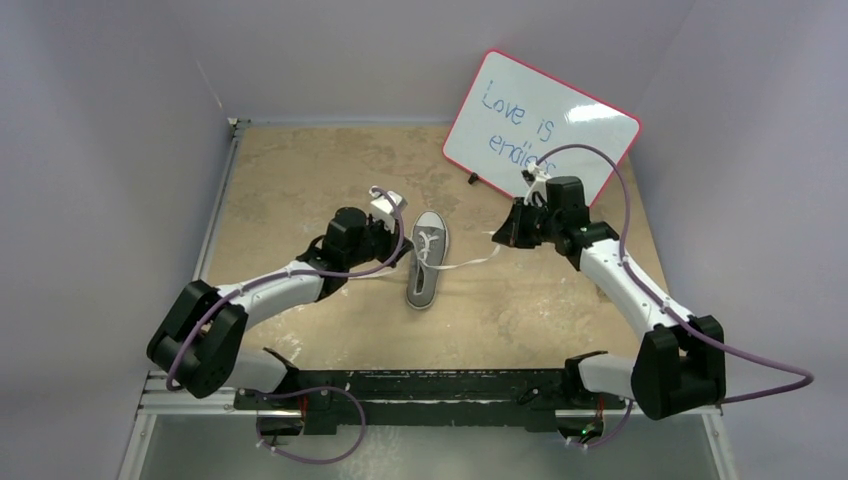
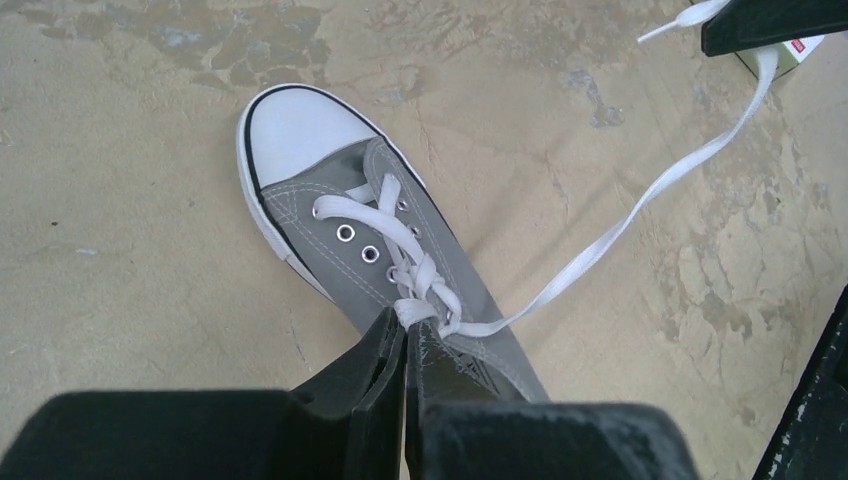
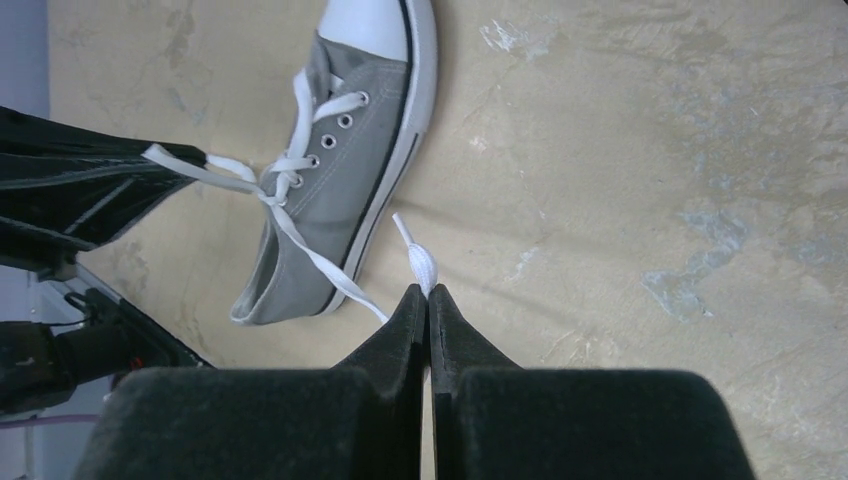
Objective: Tie the shoes
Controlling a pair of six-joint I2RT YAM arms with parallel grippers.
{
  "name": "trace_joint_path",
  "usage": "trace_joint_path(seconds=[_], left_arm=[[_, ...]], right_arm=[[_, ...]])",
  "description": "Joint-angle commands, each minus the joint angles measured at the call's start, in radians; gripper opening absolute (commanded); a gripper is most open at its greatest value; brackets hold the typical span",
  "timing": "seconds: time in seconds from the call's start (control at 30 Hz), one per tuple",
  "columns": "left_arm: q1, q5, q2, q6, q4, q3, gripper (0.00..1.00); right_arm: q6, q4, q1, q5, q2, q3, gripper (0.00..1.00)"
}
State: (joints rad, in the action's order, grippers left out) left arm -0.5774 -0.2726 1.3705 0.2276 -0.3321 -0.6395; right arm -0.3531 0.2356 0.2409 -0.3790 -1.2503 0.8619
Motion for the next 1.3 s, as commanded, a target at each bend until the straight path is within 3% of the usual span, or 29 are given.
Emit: trace_joint_path(seconds=[0.0, 0.3, 0.57, 0.9, 1.1, 1.27], left_arm=[[-0.001, -0.002, 0.021, 0.009, -0.075, -0.066, 0.00], [-0.011, -0.054, 0.066, -0.033, -0.043, -0.133, 0.00], [-0.023, -0.144, 0.043, -0.036, -0.051, -0.083, 0.00], [-0.026, -0.194, 0.139, -0.035, -0.181, -0.084, 0.00], [-0.033, -0.194, 0.155, -0.029, -0.210, -0.078, 0.00], [-0.033, -0.162, 0.101, -0.052, -0.234, -0.015, 0.00]], right_arm=[[-0.057, -0.020, -0.002, -0.074, -0.021, 0.098, 0.00], [-0.172, -0.048, -0.003, -0.034, -0.070, 0.161, 0.00], [-0.144, -0.045, -0.004, -0.024, -0.168, 0.258, 0.00], [-0.068, -0.064, 0.032, -0.213, -0.547, 0.607, 0.00], [-0.021, 0.063, 0.161, -0.316, -0.783, 0.911, 0.00], [-0.080, 0.058, 0.281, -0.397, -0.877, 0.968, 0.00]])
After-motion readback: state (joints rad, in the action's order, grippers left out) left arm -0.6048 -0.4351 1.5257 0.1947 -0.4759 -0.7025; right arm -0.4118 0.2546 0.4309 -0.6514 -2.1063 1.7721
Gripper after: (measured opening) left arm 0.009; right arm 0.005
